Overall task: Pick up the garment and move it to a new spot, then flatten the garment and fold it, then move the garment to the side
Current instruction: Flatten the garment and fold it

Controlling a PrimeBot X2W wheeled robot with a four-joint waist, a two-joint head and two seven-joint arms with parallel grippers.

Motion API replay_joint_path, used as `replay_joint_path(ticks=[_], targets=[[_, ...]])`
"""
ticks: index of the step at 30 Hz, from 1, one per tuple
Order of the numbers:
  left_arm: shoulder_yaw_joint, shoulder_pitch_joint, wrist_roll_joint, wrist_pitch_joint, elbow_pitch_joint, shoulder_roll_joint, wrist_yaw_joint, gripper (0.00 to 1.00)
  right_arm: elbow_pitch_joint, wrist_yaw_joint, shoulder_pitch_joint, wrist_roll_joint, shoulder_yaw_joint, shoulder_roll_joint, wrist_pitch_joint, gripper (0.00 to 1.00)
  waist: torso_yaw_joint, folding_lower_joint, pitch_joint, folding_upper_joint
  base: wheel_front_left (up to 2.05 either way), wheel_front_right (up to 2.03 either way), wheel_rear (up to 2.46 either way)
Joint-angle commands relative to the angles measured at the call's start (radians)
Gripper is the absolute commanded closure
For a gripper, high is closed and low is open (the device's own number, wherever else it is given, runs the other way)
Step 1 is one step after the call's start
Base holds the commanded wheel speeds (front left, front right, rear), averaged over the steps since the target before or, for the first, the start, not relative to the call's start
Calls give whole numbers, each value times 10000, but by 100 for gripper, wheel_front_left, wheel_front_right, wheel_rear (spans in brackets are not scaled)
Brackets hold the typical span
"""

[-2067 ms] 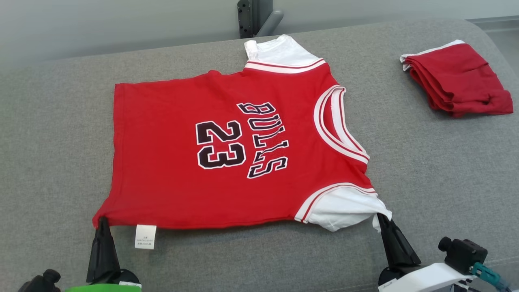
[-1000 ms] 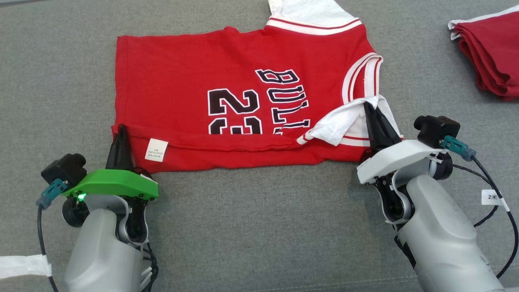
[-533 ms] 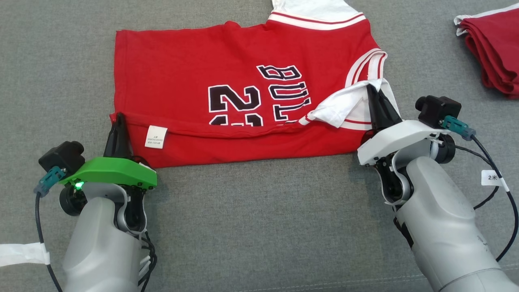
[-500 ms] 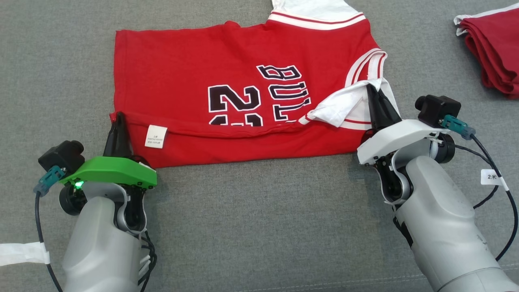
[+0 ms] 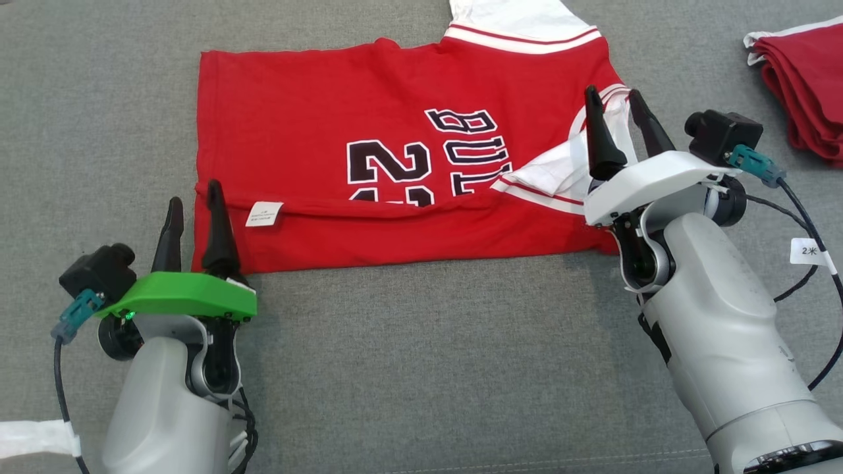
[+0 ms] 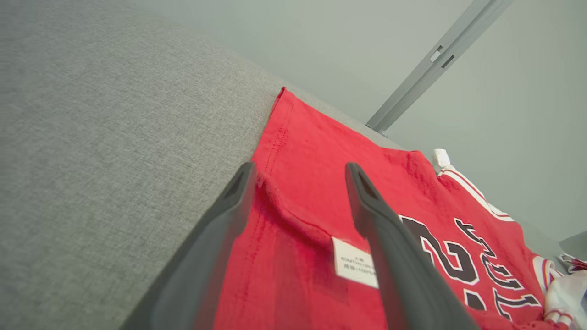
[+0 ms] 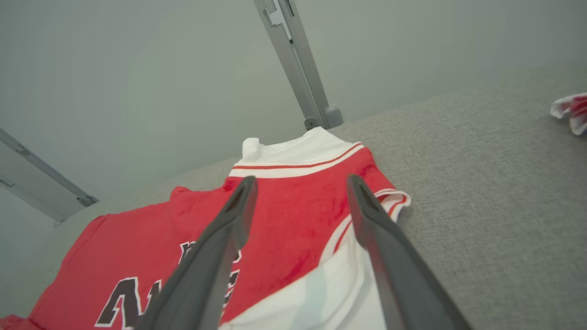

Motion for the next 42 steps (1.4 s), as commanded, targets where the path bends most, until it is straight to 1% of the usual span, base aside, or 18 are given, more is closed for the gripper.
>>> replay_joint_path(ticks=[1,5,8,12,19,24,26,27,28,30,31,36,42], targets=[[36,169,-54,-3,-75,46,-24,0,-107,-1,46,-99,-25,-6,-37,0,13,0,-64,65,0,0,0],[192,811,121,-1,-369,43,-17,0,-801,-1,508,-457,-159,-5,-37,0,-35,0,-243,65,0,0,0],[248,1181,348,-1,-322,43,117,0,-1470,-1,1013,-661,-283,1,-35,0,-80,0,-364,65,0,0,0],[203,1472,440,80,64,69,346,0,-2238,-1,1871,-911,-337,7,-34,0,-155,0,-522,65,0,0,0],[166,1582,337,831,301,256,704,0,-3424,-1,3198,-1259,-571,7,-32,0,-376,0,-655,65,0,0,0],[229,1452,247,1554,386,387,1126,0,-3942,-1,3806,-1386,-607,7,-32,0,-606,0,-630,65,0,0,0],[274,1385,131,1784,403,418,1215,0,-4067,-1,3969,-1400,-609,6,-32,0,-693,0,-606,65,0,0,0],[298,1358,76,1841,378,421,1235,7,-4119,-1,4034,-1392,-602,7,-32,0,-731,0,-598,65,0,0,0],[314,1363,62,1891,338,427,1283,44,-4152,-1,4093,-1407,-621,7,-32,0,-759,0,-594,65,0,0,0],[278,1386,150,1936,248,479,1397,85,-4140,-1,4207,-1536,-650,8,-32,0,-806,0,-595,65,0,0,0],[223,1406,219,1959,179,508,1440,100,-4097,-1,4258,-1590,-686,6,-32,0,-822,0,-597,65,0,0,0],[-194,1611,774,2098,-226,839,1665,100,-3548,-1,4426,-2000,-1004,7,330,0,-788,0,-633,65,0,0,0],[-523,1872,1185,2330,-805,1086,1824,100,-3064,-1,4340,-2058,-1323,7,873,0,-659,0,-684,65,0,0,0]])
